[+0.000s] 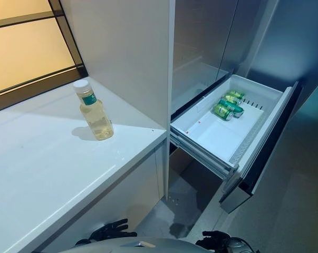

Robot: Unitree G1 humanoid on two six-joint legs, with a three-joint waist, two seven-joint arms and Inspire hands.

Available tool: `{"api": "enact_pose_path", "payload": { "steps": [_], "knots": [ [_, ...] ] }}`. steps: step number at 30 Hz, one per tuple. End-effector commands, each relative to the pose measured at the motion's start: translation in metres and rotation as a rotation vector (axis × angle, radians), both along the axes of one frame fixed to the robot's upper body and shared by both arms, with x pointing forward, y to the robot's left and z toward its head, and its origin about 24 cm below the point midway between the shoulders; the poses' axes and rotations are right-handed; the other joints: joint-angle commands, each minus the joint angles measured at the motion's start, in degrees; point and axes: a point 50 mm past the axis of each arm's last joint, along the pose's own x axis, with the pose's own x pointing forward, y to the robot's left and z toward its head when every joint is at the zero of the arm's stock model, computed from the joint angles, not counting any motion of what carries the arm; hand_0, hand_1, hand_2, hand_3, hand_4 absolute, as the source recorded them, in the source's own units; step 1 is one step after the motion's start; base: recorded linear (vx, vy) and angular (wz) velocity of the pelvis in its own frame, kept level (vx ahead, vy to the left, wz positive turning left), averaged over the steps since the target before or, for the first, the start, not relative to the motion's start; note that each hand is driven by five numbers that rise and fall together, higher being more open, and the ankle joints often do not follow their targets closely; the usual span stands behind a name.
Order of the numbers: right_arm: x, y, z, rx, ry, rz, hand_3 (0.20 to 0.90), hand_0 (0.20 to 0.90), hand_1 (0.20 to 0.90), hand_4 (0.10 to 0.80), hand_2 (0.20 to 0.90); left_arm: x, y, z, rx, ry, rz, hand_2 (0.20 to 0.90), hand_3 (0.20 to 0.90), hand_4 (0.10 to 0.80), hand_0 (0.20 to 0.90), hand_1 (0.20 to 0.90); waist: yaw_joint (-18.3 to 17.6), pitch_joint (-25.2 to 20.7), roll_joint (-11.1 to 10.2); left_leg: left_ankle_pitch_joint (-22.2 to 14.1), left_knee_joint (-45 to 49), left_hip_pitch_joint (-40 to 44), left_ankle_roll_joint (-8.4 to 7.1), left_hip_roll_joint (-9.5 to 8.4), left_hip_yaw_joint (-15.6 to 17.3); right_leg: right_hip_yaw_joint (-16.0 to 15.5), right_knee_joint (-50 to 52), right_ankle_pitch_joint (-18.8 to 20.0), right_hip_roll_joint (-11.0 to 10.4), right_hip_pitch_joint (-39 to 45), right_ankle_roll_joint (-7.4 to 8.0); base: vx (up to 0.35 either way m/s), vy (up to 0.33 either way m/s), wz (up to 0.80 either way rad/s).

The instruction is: Put drinks into fridge and close the fridge

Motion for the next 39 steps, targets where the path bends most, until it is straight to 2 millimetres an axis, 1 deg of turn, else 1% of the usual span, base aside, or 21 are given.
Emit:
{"api": "enact_pose_path", "payload": {
  "steps": [1,8,12,16,17,19,20,23,25,26,27,29,30,32,34,35,39],
  "knots": [
    [-0.002,0.005,-0.002,0.011,0.038,0.062,0.9,0.9,0.9,0.8,0.9,0.037,-0.03,0.006,-0.067,-0.127,-0.098,0.9,0.9,0.8,0.9,0.9,0.64,0.95,0.81,-9.75,0.57,3.63,4.61,-4.58,5.22,-0.65,0.29,3.54,1.29,-4.91,3.25,0.0,0.0,0.0],
    [0.0,0.004,-0.001,-0.001,0.03,0.069,0.9,0.9,0.9,0.8,0.9,0.043,-0.034,0.009,-0.062,-0.169,-0.203,0.9,0.9,0.8,0.9,0.9,0.51,1.02,0.87,-9.81,0.45,3.65,4.62,-4.51,5.4,-0.56,0.33,3.5,1.34,-5.05,3.36,0.0,0.0,0.0],
    [0.001,0.002,0.0,-0.005,0.03,0.088,0.9,0.9,0.9,0.8,0.9,0.054,-0.042,0.015,-0.022,-0.25,-0.41,0.9,0.9,0.8,0.9,0.9,0.13,1.09,1.1,-9.79,0.35,3.71,4.58,-4.4,5.67,-0.36,0.48,3.47,1.46,-5.2,3.41,-0.005,0.006,-0.02],
    [0.003,0.0,0.001,-0.011,0.028,0.113,0.9,0.9,0.9,0.8,0.9,0.069,-0.051,0.024,0.058,-0.359,-0.62,0.9,0.9,0.8,0.9,0.9,-0.32,1.26,1.42,-9.8,0.33,3.74,4.52,-4.26,6.05,-0.1,0.69,3.4,1.55,-5.36,3.54,-0.014,0.013,-0.1],
    [0.004,0.0,0.001,-0.012,0.027,0.122,0.9,0.9,0.9,0.8,0.9,0.074,-0.055,0.028,0.079,-0.395,-0.69,0.9,0.9,0.8,0.9,0.9,-0.53,1.27,1.51,-9.79,0.33,3.69,4.48,-4.22,6.14,-0.03,0.76,3.36,1.57,-5.45,3.59,-0.015,0.015,-0.1],
    [0.005,-0.001,0.001,-0.014,0.027,0.136,0.9,0.9,0.9,0.8,0.9,0.082,-0.061,0.033,0.109,-0.451,-0.776,0.9,0.9,0.8,0.9,0.9,-0.86,1.31,1.67,-9.82,0.33,3.65,4.44,-4.17,6.26,0.13,0.85,3.3,1.62,-5.58,3.67,-0.012,0.018,-0.05],
    [0.007,-0.001,0.002,-0.016,0.026,0.146,0.9,0.9,0.9,0.8,0.9,0.086,-0.067,0.037,0.132,-0.497,-0.858,0.9,0.9,0.8,0.9,0.9,-1.08,1.36,1.78,-9.88,0.33,3.64,4.42,-4.14,6.38,0.22,0.85,3.29,1.65,-5.63,3.72,0.0,0.0,0.0],
    [0.01,-0.002,0.003,-0.023,0.024,0.172,0.9,0.9,0.9,0.8,0.9,0.1,-0.081,0.05,0.193,-0.609,-1.03,0.9,0.9,0.8,0.9,0.9,-1.67,1.52,2.04,-9.93,0.33,3.54,4.32,-4.07,6.55,0.47,0.81,3.34,1.74,-5.78,3.87,-0.008,0.023,-0.04],
    [0.012,-0.003,0.004,-0.029,0.022,0.192,0.9,0.9,0.9,0.8,0.9,0.109,-0.089,0.06,0.226,-0.686,-1.132,0.9,0.9,0.8,0.9,0.9,-2.09,1.67,2.27,-9.87,0.33,3.4,4.22,-4.03,6.65,0.61,0.89,3.38,1.73,-5.99,4.0,-0.013,0.026,-0.04],
    [0.012,-0.003,0.004,-0.03,0.022,0.194,0.9,0.9,0.9,0.8,0.9,0.11,-0.091,0.061,0.234,-0.701,-1.149,0.9,0.9,0.8,0.9,0.9,-2.15,1.69,2.29,-9.85,0.33,3.37,4.21,-4.03,6.64,0.64,0.89,3.4,1.74,-6.02,4.02,0.0,0.0,0.0],
    [0.013,-0.004,0.004,-0.034,0.02,0.204,0.9,0.9,0.9,0.8,0.9,0.116,-0.097,0.068,0.278,-0.761,-1.225,0.9,0.9,0.8,0.9,0.9,-2.38,1.77,2.39,-9.86,0.33,3.32,4.16,-4.03,6.67,0.72,0.81,3.46,1.73,-6.08,4.09,-0.02,0.024,-0.03],
    [0.017,-0.005,0.006,-0.04,0.014,0.217,0.9,0.9,0.9,0.8,0.9,0.134,-0.106,0.088,0.328,-0.852,-1.295,0.9,0.9,0.8,0.9,0.9,-2.75,1.99,2.58,-9.76,0.33,3.14,4.17,-4.06,6.62,0.85,0.76,3.68,1.68,-6.28,4.23,-0.024,0.025,-0.05],
    [0.019,-0.005,0.006,-0.041,0.012,0.218,0.9,0.9,0.9,0.8,0.9,0.139,-0.108,0.096,0.332,-0.882,-1.316,0.9,0.9,0.8,0.9,0.9,-2.8,2.08,2.64,-9.73,0.33,3.09,4.18,-4.07,6.59,0.85,0.72,3.75,1.65,-6.31,4.29,-0.021,0.017,-0.07],
    [0.021,-0.007,0.007,-0.045,0.007,0.218,0.9,0.9,0.9,0.8,0.9,0.153,-0.113,0.119,0.362,-0.967,-1.356,0.9,0.9,0.8,0.9,0.9,-2.87,2.23,2.85,-9.67,0.33,2.92,4.23,-4.02,6.61,0.78,0.6,3.88,1.58,-6.4,4.35,-0.02,0.015,-0.07],
    [0.021,-0.007,0.008,-0.046,0.007,0.217,0.9,0.9,0.9,0.8,0.9,0.158,-0.114,0.129,0.36,-1.001,-1.372,0.9,0.9,0.8,0.9,0.9,-2.86,2.26,2.93,-9.61,0.33,2.81,4.28,-4.06,6.53,0.78,0.54,3.97,1.56,-6.43,4.38,-0.006,0.006,-0.02],
    [0.022,-0.009,0.008,-0.053,0.008,0.214,0.9,0.9,0.9,0.8,0.9,0.167,-0.115,0.147,0.38,-1.078,-1.387,0.9,0.9,0.8,0.9,0.9,-2.81,2.22,3.1,-9.6,0.33,2.71,4.39,-4.1,6.5,0.68,0.33,4.07,1.53,-6.39,4.35,0.0,0.0,0.0],
    [0.02,-0.01,0.007,-0.056,0.009,0.203,0.9,0.9,0.9,0.8,0.9,0.174,-0.119,0.176,0.347,-1.207,-1.388,0.9,0.9,0.8,0.9,0.9,-2.59,1.93,3.29,-9.7,0.33,2.59,4.57,-4.19,6.26,0.49,-0.01,4.09,1.47,-6.2,4.31,0.0,0.0,0.0]
  ]
}}
